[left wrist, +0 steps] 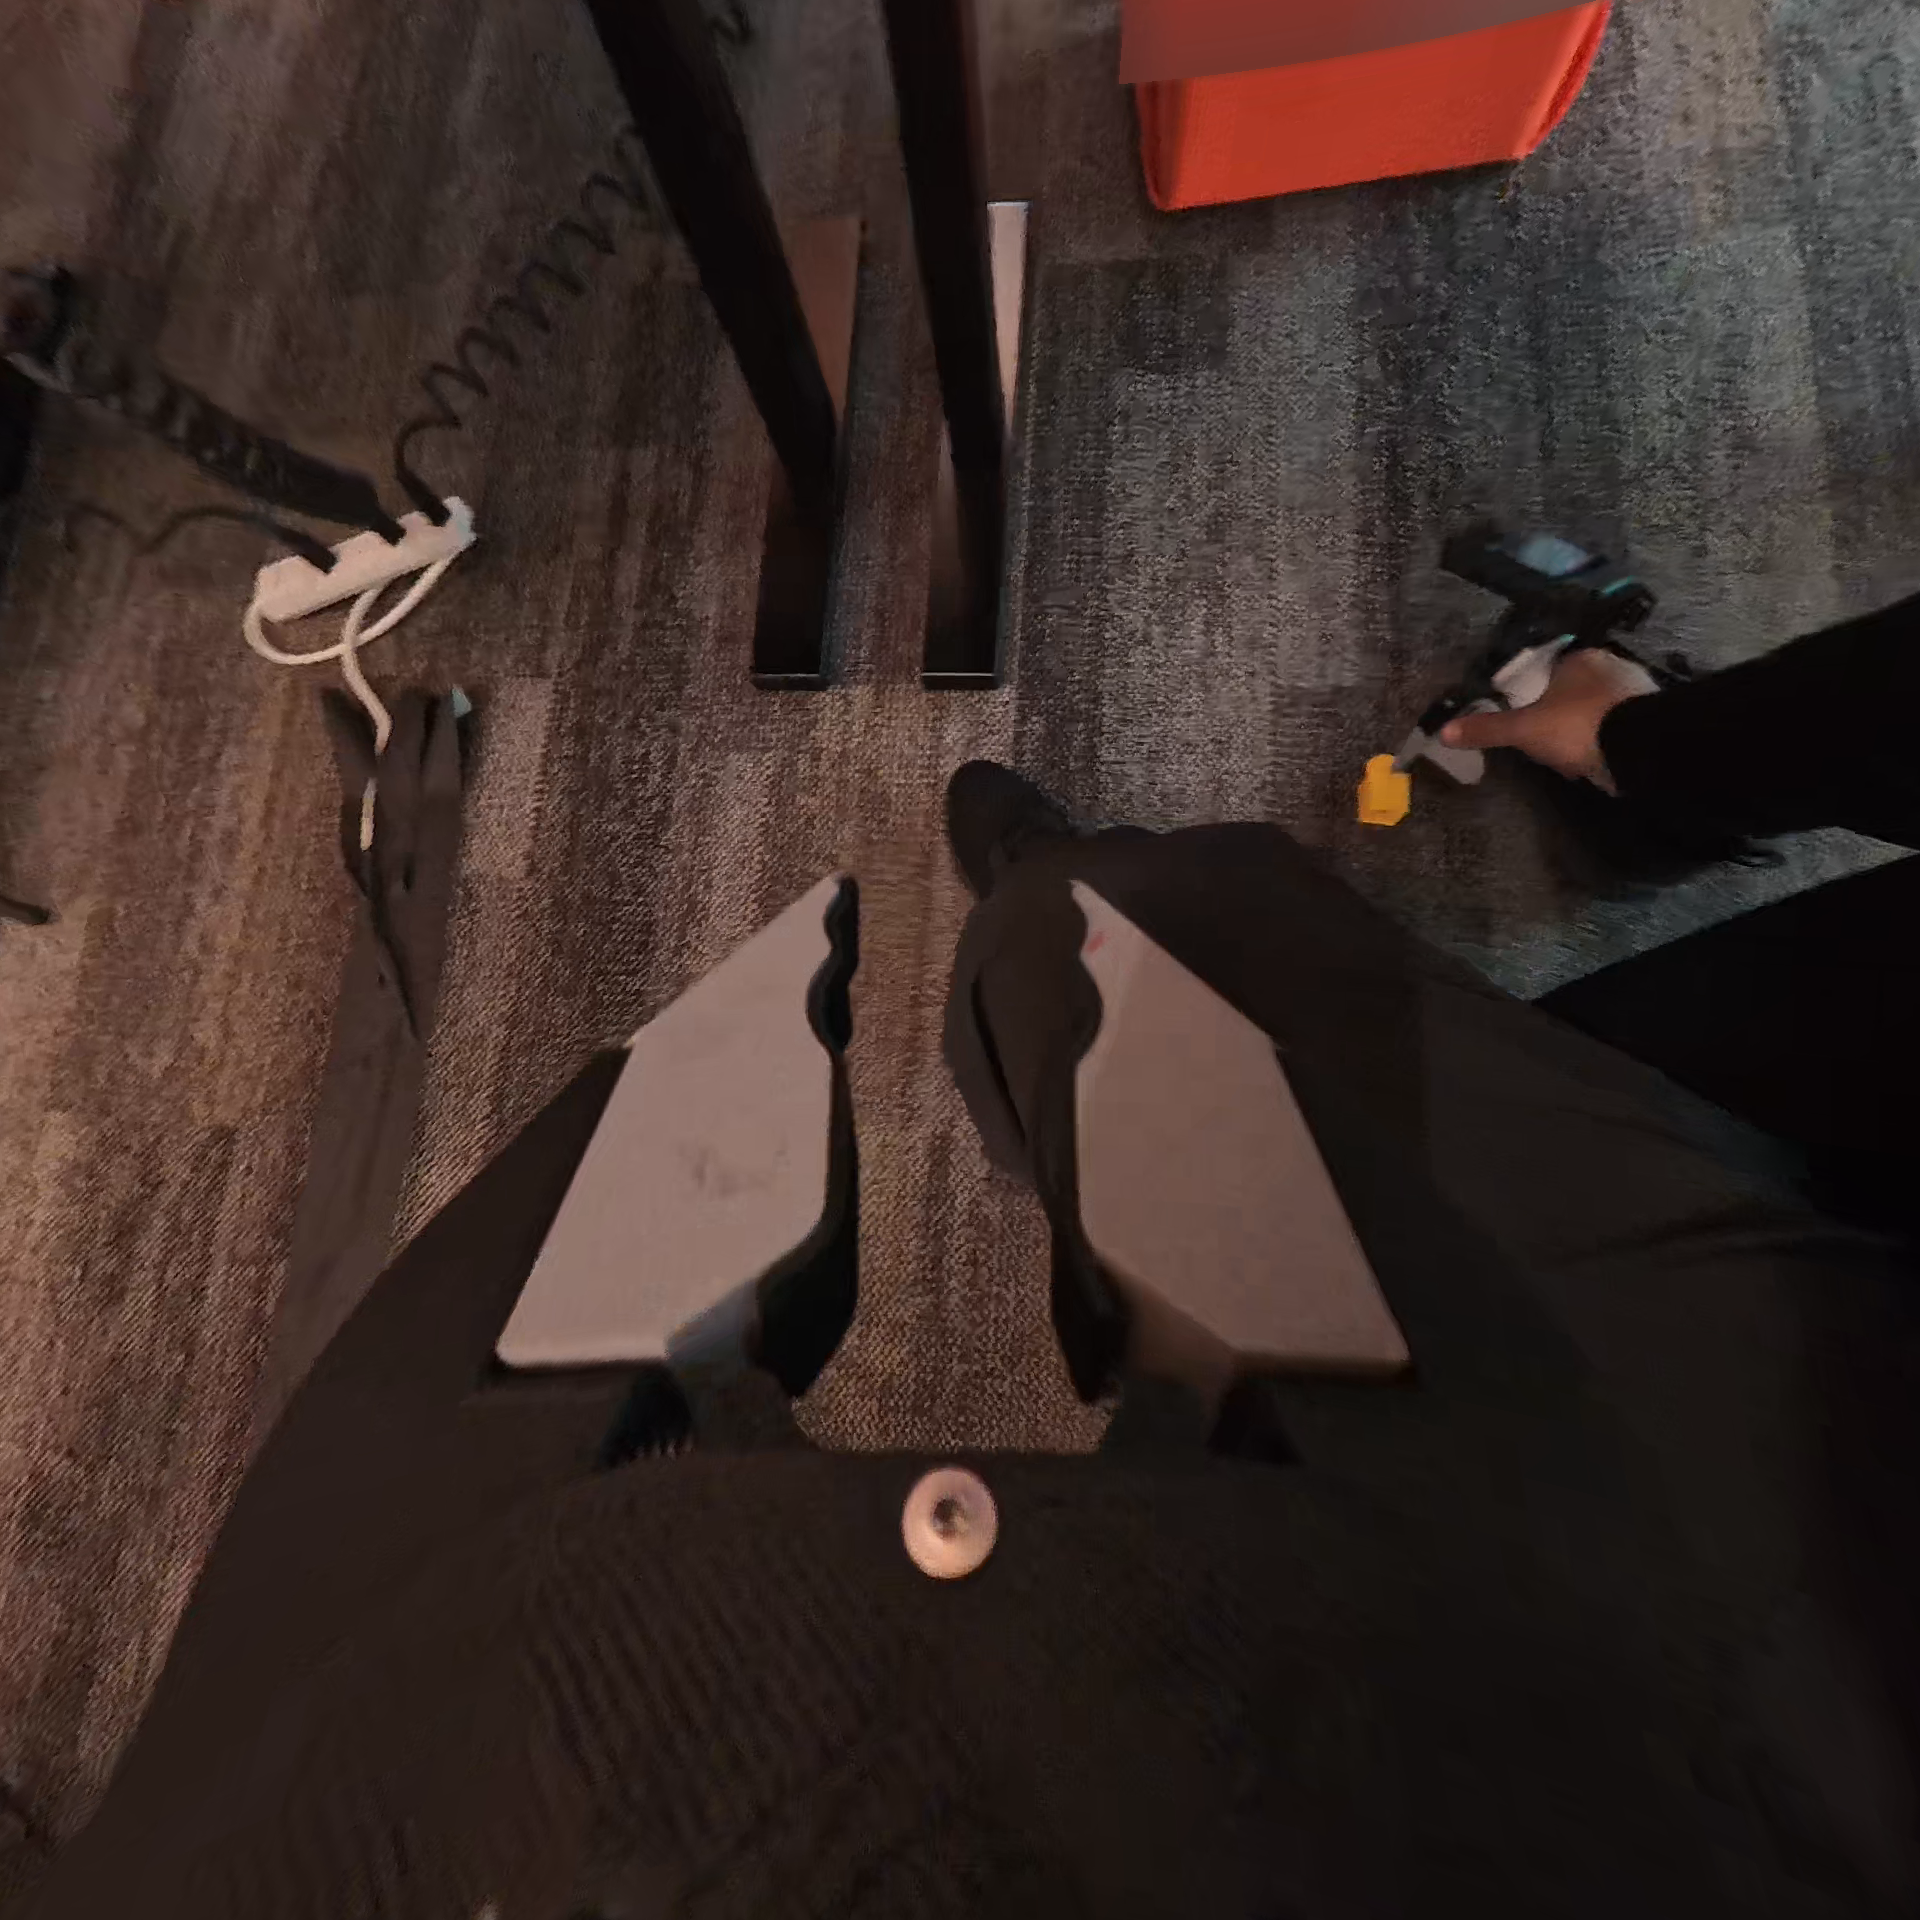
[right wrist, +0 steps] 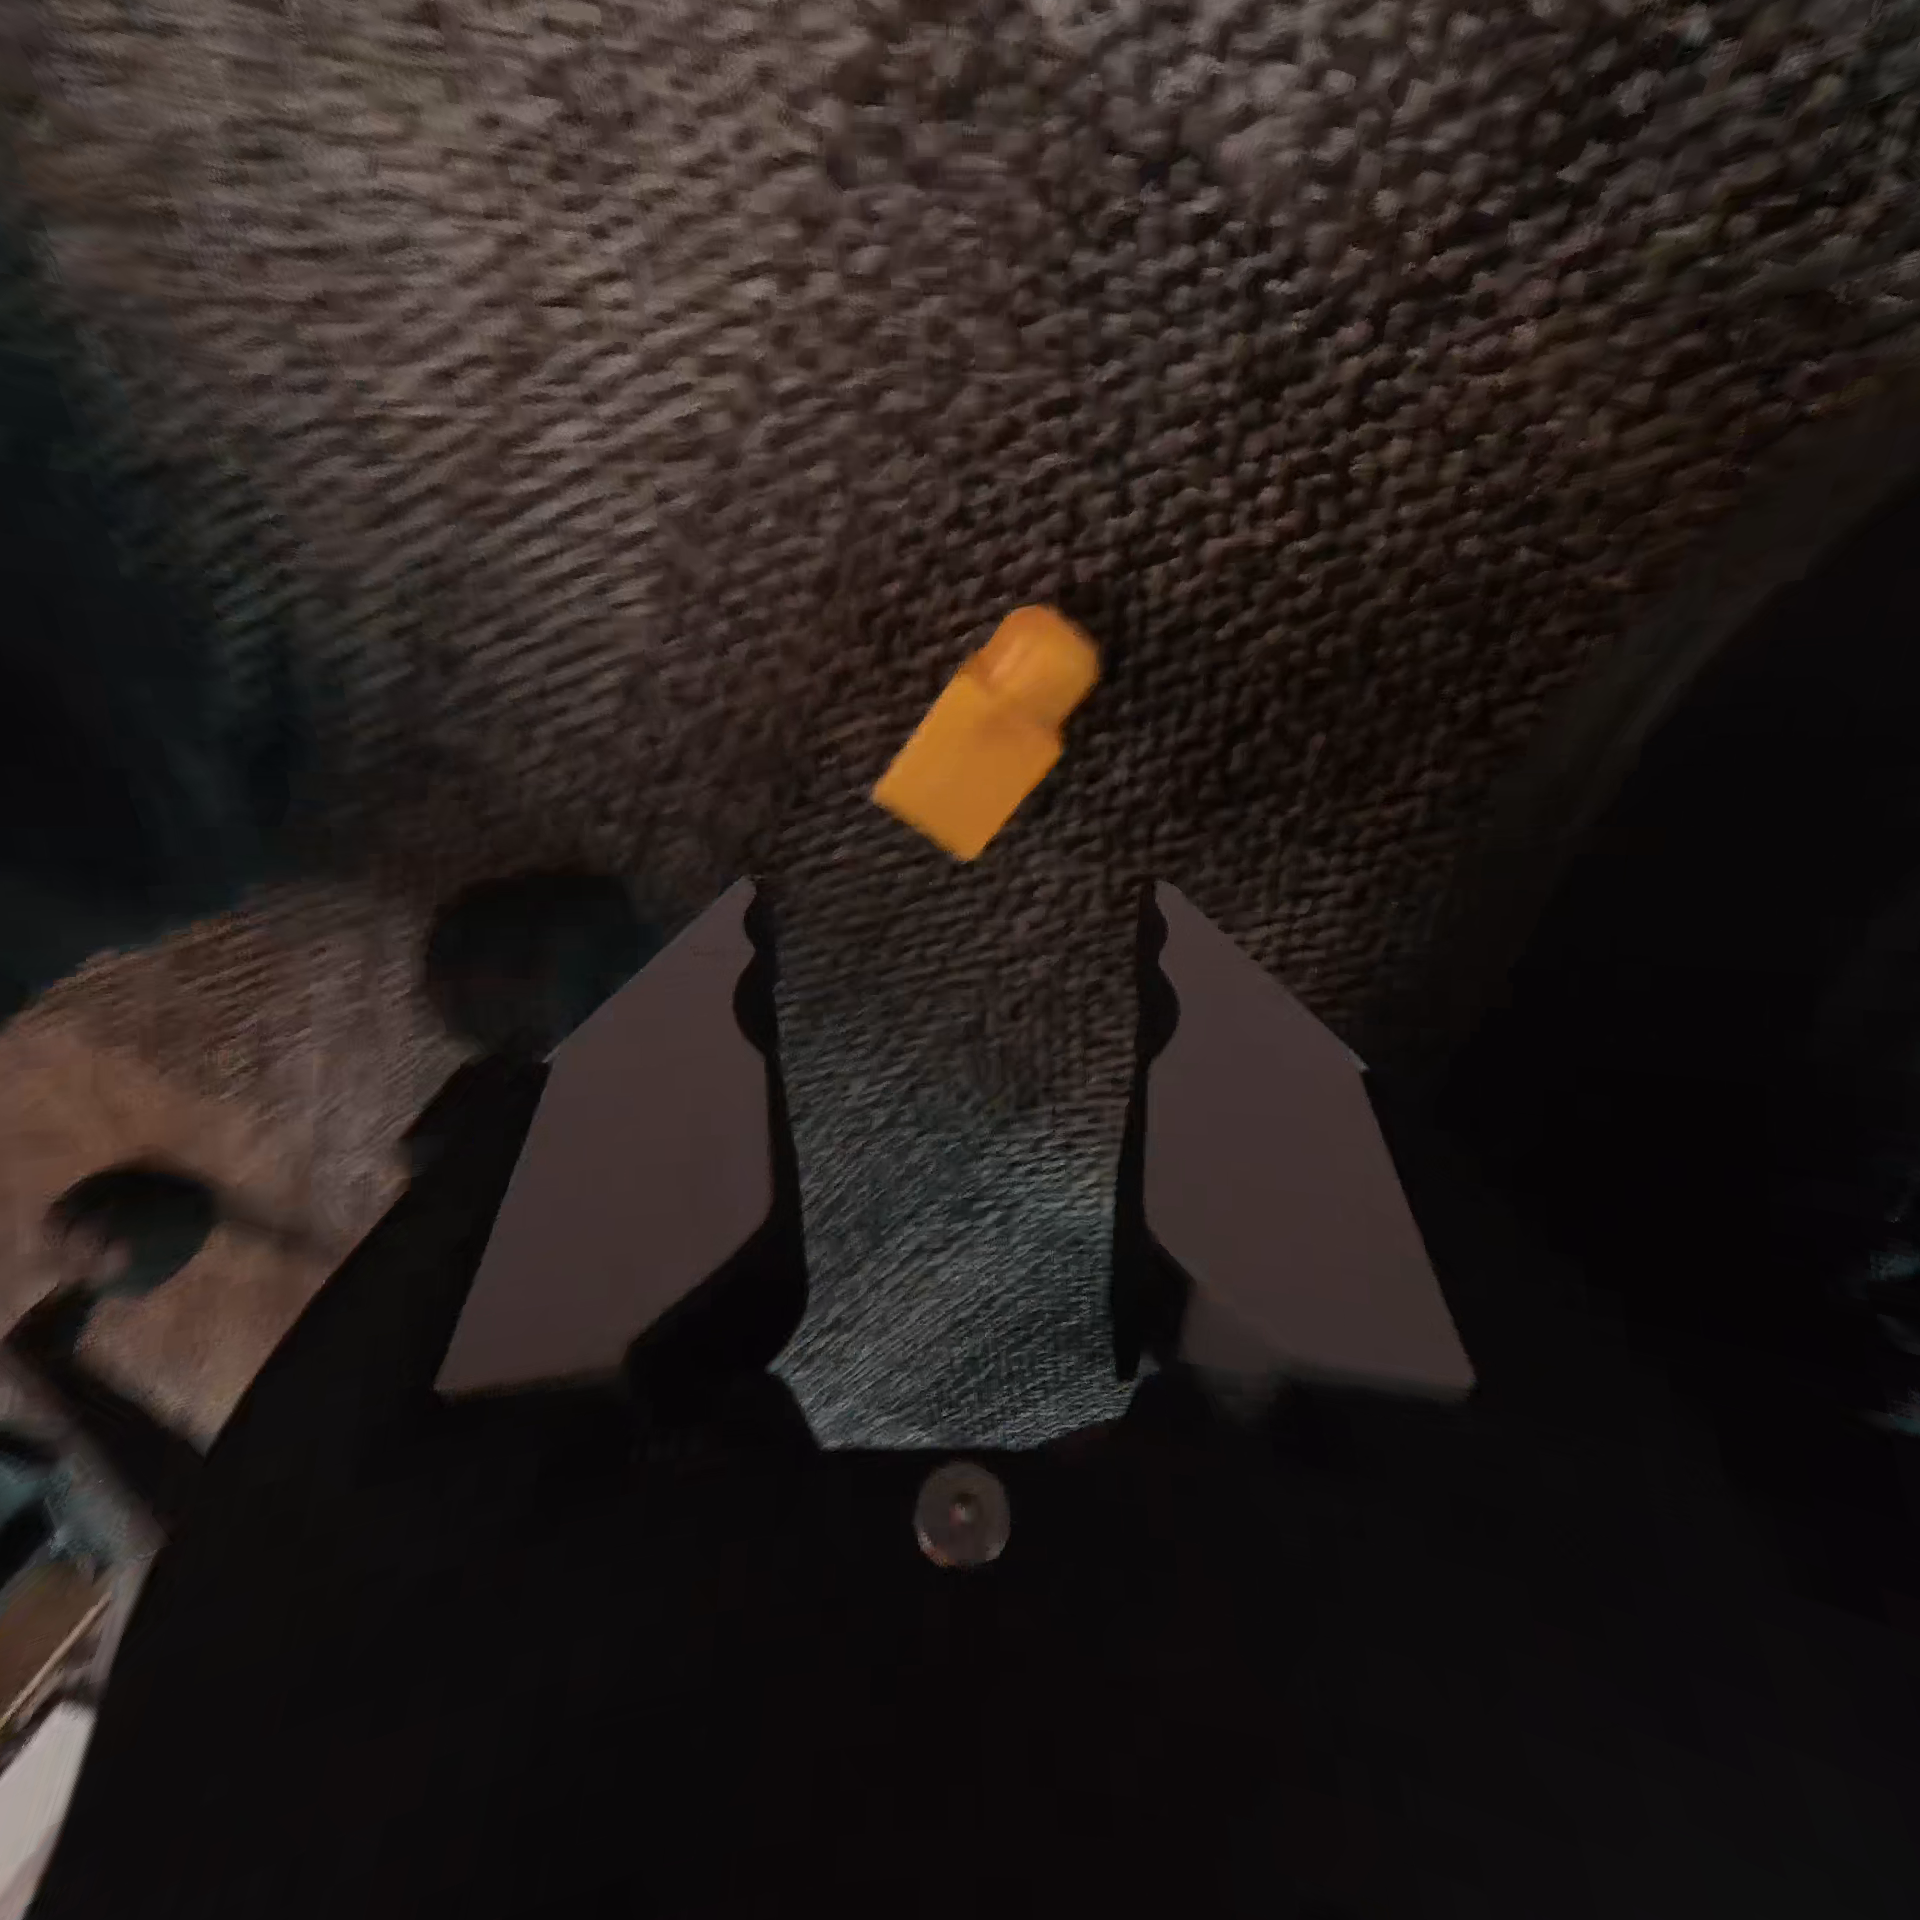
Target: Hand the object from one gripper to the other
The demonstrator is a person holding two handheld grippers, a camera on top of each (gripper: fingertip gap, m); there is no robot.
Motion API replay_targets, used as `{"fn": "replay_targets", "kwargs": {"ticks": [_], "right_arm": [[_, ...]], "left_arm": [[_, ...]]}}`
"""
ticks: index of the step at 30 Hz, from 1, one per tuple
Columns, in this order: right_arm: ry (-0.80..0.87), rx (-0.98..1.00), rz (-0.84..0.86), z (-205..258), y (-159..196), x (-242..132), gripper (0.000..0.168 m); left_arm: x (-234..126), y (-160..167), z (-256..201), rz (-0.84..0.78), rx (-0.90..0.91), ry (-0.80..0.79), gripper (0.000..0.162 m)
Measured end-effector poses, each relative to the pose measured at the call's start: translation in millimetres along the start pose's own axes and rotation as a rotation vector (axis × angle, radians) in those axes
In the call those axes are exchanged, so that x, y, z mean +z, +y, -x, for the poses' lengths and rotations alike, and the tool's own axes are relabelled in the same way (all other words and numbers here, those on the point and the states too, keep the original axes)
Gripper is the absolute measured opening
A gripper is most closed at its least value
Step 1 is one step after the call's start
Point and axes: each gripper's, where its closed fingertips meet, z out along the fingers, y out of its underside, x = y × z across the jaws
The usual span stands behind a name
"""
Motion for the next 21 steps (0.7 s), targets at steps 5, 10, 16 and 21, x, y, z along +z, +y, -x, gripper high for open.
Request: {"fn": "replay_targets", "kwargs": {"ticks": [5, 10, 16, 21], "right_arm": [[-0.021, 0.224, 0.034, -6, -11, 56, 0.068], [-0.01, 0.303, 0.122, 4, 2, 86, 0.036], [-0.186, 0.162, 0.103, 66, -19, 23, 0.035], [-0.22, -0.386, 0.019, 148, -41, -123, 0.035]], "left_arm": [[-15, 17, 29, -0.052, -0.14, -0.078, 0.026], [-14, 35, 39, -0.025, -0.163, -0.098, 0.022], [-18, 10, 37, -0.102, -0.158, -0.077, 0.019], [-21, -48, 25, -0.257, -0.108, -0.011, 0.022]]}}
